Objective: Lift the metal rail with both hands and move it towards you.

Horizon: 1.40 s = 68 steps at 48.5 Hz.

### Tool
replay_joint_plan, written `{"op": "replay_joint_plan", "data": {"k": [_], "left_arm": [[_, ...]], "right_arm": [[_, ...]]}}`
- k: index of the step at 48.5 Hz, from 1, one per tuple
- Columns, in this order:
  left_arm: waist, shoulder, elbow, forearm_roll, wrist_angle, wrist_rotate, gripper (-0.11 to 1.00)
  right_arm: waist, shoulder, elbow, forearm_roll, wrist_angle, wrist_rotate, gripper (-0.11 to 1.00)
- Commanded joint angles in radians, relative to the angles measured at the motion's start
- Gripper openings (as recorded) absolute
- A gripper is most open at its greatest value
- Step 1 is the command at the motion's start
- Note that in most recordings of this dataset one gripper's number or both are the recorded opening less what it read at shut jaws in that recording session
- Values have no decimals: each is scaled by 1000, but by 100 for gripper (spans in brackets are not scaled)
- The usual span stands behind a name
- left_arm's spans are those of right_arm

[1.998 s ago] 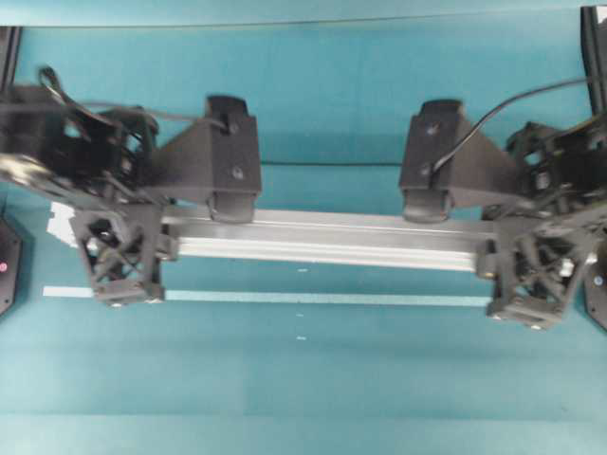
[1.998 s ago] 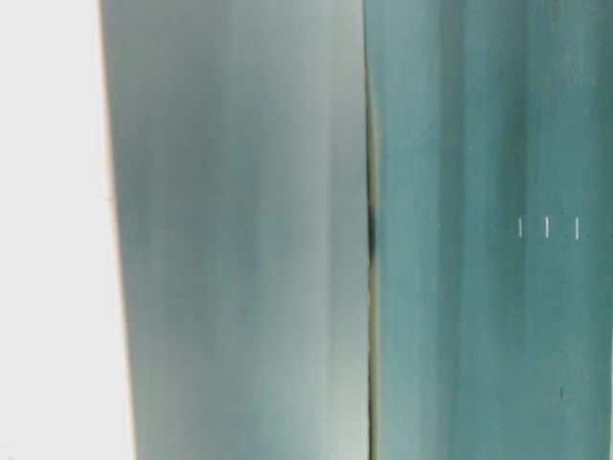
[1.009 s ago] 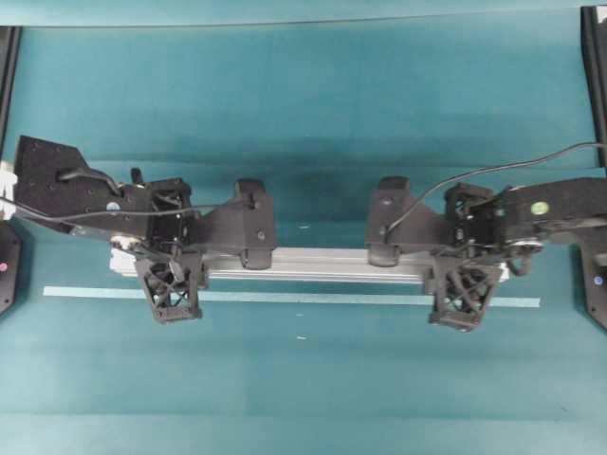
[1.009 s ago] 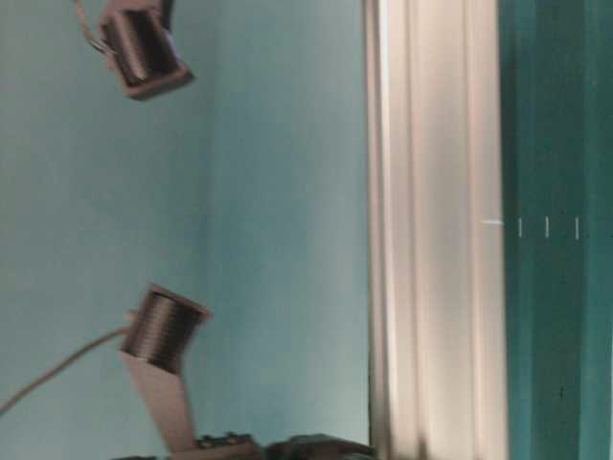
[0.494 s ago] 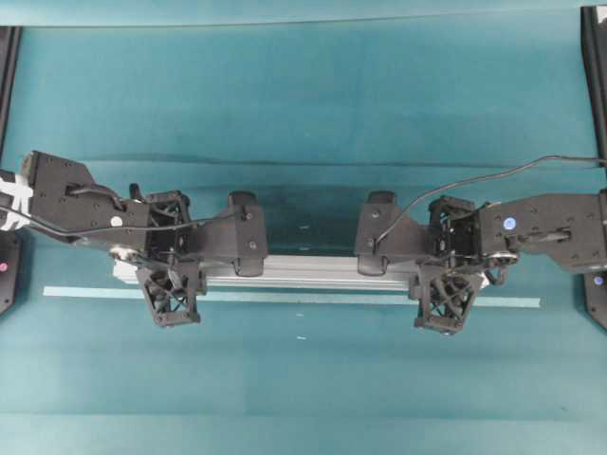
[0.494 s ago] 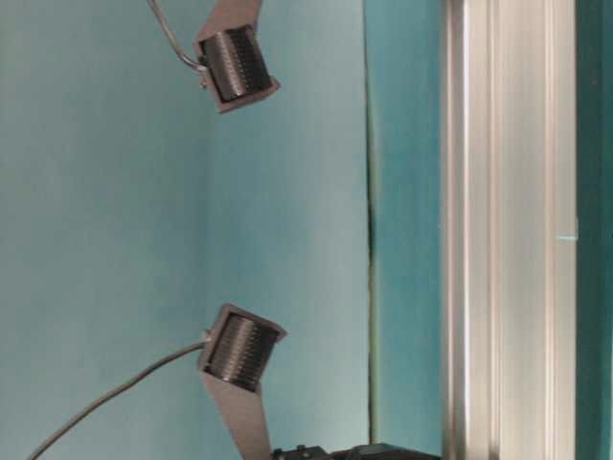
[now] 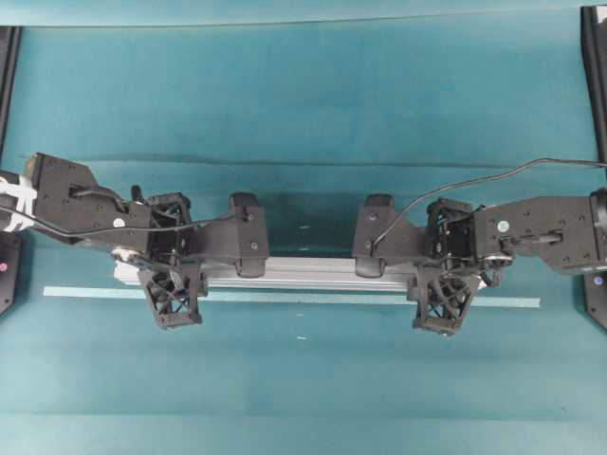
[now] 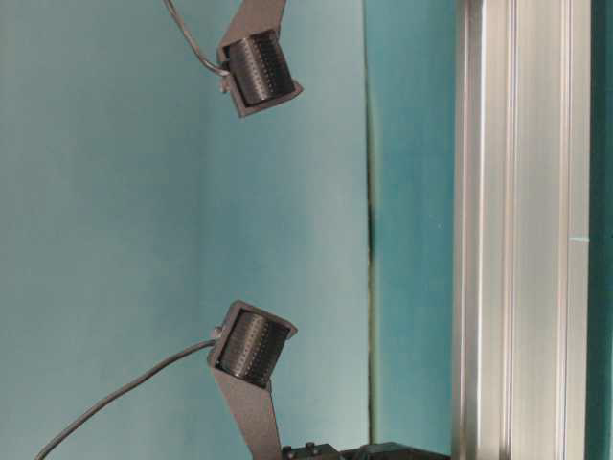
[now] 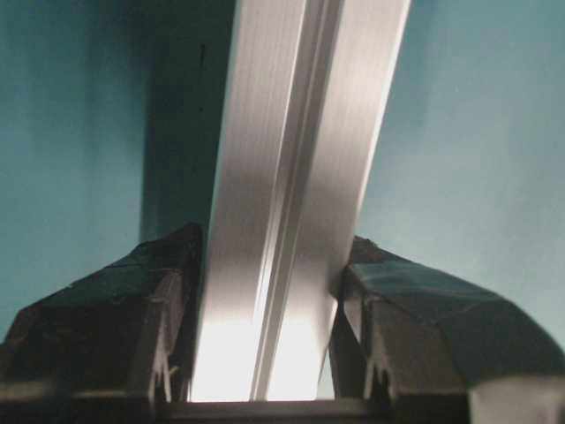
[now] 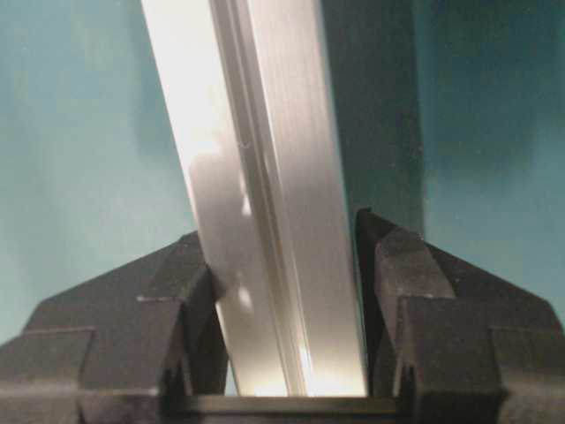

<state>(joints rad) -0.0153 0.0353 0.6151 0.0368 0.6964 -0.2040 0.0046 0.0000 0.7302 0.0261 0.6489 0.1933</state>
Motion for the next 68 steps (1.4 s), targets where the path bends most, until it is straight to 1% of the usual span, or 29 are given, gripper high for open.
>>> {"op": "replay_joint_plan", "data": {"k": [1,25,36,56,68], "left_arm": [[3,-12,-14,-6,-21,-60,31],[-6,-5,-9,-6,-41,-63,31],[-9,-2,-3,-6,-67,-97,31],[-9,3,14,-6,-89,-92,31],[-8,6,40,-6,-158,-91,31]], "right_arm": [[-35,3,-8,5,-14,31,40],[-34,25,-5,6,-40,31,40],[-32,25,2,6,-41,31,40],[-32,25,14,9,-60,34,40],[-34,26,32,9,-84,34,40]]}}
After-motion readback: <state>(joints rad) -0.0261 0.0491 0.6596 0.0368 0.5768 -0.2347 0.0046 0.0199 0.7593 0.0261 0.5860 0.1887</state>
